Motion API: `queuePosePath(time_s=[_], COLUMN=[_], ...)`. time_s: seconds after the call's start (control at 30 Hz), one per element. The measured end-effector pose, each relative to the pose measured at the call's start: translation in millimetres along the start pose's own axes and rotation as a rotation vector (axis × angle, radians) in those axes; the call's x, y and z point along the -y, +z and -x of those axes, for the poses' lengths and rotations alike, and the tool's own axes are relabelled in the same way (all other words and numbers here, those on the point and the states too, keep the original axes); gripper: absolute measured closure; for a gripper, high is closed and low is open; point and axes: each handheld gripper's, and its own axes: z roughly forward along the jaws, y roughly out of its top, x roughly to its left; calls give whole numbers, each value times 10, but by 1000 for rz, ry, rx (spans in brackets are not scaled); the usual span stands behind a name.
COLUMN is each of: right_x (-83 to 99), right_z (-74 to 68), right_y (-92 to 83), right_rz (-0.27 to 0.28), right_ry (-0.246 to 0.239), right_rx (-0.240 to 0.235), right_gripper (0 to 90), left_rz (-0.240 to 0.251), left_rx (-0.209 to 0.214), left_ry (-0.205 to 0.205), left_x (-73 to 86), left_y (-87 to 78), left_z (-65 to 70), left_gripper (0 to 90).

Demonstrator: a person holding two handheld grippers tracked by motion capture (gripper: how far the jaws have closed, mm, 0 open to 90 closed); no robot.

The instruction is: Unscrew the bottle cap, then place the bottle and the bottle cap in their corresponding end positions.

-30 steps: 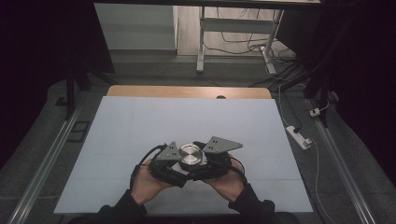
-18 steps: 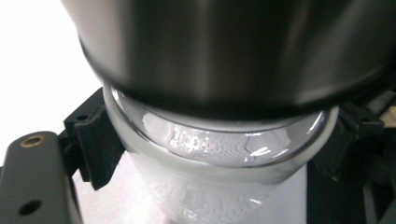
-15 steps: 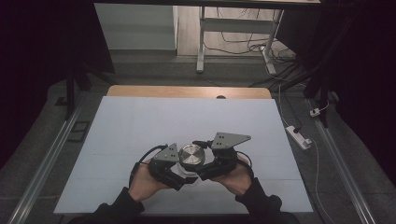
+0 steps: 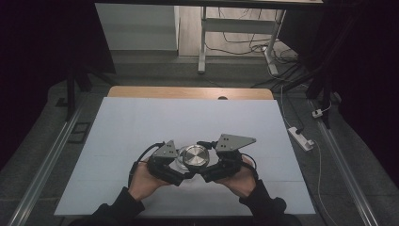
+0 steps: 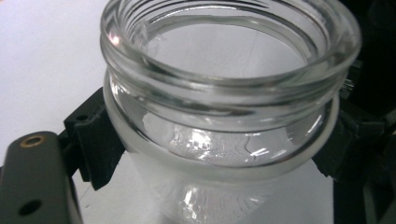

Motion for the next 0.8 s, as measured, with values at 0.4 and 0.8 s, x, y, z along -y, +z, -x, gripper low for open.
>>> queuePosePath(time_s=[0.4, 0.8], right_x=[-11, 92], right_z=[-66, -63], right_y=[-52, -27], right_rz=[7, -8], right_ry=[-6, 0], right_rx=[-3, -6], right_gripper=[192, 191], left_rz=[-5, 8], left_rx=[-45, -78], left_ry=[-13, -31], left_x=[15, -26], left_y=[15, 28], left_z=[-143, -324], left_gripper=[159, 159])
